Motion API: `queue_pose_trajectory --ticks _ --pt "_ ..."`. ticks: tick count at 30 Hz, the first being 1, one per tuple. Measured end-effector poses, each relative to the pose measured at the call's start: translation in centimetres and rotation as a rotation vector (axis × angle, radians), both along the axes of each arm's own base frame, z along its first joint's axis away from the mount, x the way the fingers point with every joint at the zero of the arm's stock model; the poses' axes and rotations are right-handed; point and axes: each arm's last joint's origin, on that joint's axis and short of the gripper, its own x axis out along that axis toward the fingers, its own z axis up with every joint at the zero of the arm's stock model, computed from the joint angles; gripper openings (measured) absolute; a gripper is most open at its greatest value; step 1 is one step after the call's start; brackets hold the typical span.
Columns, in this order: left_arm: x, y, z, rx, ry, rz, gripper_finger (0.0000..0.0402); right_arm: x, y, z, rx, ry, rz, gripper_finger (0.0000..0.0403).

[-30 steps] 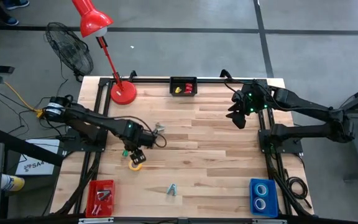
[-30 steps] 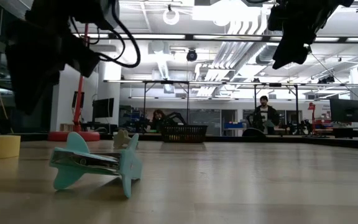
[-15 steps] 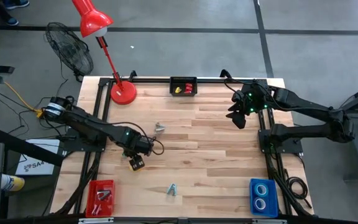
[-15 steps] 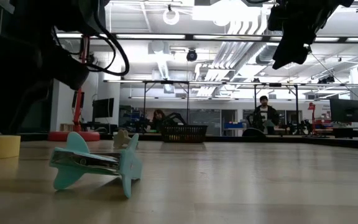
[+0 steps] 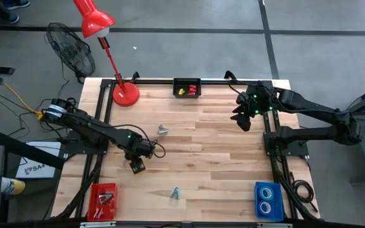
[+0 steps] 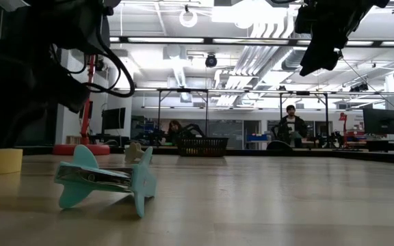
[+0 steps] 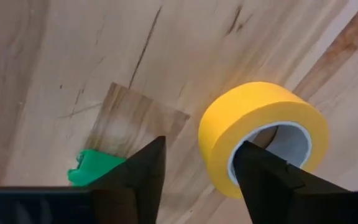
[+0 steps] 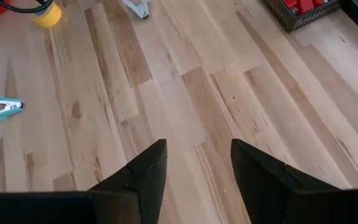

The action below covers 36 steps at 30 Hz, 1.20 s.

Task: Pick and place Stapler, Stapler remover, tape
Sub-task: Put the yellow tape into the blue basket

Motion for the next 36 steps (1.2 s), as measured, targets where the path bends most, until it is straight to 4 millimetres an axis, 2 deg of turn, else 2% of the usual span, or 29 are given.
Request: queue_pose_trajectory --ticks 6,12,19,22,29,36 --pt "0.0 0.0 0.0 0.013 -0.004 -0.003 0.0116 0.0 0.0 0.0 -0.006 0.003 -0.005 0.0169" --pt "0.0 0.1 0.0 0.027 -0.010 -0.013 0.0035 0.0 0.0 0.0 -0.005 0.003 -0.006 0.0170" --pt "0.3 0.0 0.1 0.028 -0.038 -0.030 0.0032 0.0 0.0 0.0 -0.005 0.003 -0.006 0.0169" --pt "1.0 0.0 0.6 0.054 -0.089 -0.032 0.0032 0.0 0.0 0.0 -0.006 0.000 -0.005 0.0170" --pt "3.5 0.1 3.8 0.166 -0.261 -0.052 0.0033 0.4 -0.1 0.4 -0.018 -0.055 0.002 0.0170" --pt "6.8 2.2 9.2 0.384 -0.487 -0.054 0.0033 1.2 -0.3 1.4 -0.021 -0.200 0.068 0.0169"
